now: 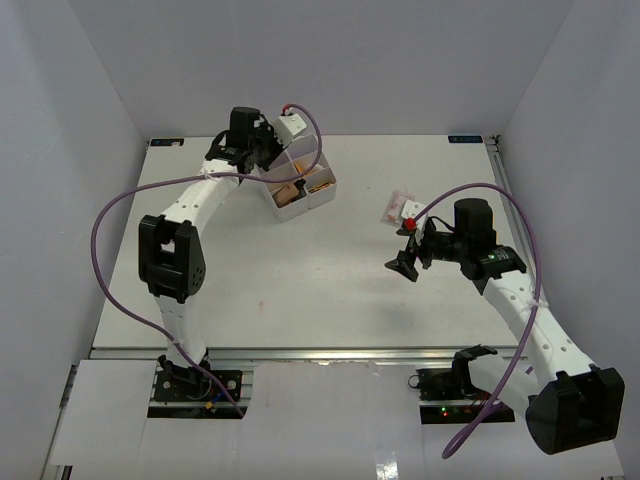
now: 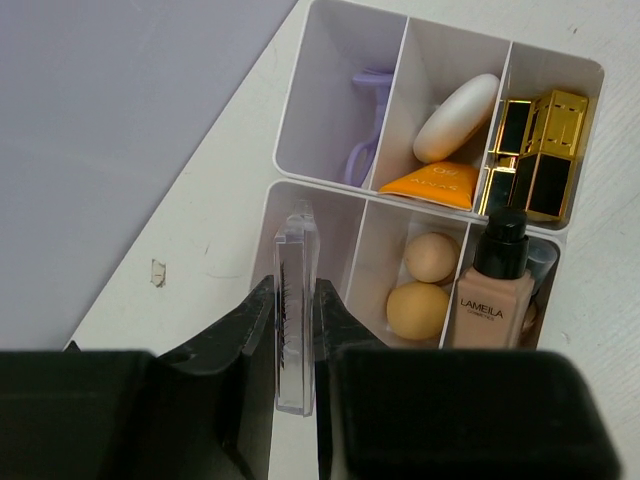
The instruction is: Organize the makeup
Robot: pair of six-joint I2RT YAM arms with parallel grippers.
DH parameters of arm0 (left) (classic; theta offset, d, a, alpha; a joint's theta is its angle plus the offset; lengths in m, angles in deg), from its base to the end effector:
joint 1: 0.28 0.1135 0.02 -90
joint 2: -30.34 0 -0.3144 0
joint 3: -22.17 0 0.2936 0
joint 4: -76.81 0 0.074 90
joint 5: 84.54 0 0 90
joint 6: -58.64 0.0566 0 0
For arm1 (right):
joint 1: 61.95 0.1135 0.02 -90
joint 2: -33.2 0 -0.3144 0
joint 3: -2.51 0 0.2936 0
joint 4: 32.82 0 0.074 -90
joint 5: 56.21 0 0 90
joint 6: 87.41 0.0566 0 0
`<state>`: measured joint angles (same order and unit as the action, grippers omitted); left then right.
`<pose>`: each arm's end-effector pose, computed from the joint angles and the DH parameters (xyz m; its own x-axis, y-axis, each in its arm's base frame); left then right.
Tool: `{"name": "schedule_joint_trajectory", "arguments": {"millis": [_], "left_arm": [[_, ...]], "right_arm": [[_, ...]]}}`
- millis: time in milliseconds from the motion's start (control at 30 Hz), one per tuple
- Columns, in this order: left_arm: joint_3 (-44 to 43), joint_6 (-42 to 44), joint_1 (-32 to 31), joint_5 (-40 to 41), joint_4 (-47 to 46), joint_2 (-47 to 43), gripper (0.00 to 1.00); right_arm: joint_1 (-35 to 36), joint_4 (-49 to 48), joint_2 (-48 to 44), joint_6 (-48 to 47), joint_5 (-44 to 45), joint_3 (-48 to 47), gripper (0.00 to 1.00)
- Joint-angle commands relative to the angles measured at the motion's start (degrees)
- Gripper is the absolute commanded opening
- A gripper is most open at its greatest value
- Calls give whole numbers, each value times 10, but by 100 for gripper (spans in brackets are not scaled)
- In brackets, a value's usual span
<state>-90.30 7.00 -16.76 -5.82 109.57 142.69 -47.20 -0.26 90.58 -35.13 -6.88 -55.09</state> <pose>0.5168 -0.1644 0.3350 -0.1349 0.6746 -0.7258 0.6630 0.6058 0.4399 0.2255 0.0975 0.3169 0.0347 -0.4707 -0.8816 -0.8904 0.3860 -0.2411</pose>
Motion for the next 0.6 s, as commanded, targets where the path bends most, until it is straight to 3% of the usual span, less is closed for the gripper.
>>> {"name": "schedule_joint_trajectory", "arguments": {"millis": [0,100,200,400,567], "left_arm": [[2,8,15,-17,-18,-10,25],[12,-5,15,-18,-26,-14,53],[23,-21,15,-10,-37,-21,74],[58,-48,15,-8,-64,-52,90],[65,-138,15,-16,-86,-104,98]], "right_arm": [[-5,-15,0,1,-7,4,90],[-7,-16,2,1,-7,5,90],[-11,-16,4,1,-7,5,90],[-27,-17,9,7,-12,6,90],[-41,-43,31,55,16,6,90]]}}
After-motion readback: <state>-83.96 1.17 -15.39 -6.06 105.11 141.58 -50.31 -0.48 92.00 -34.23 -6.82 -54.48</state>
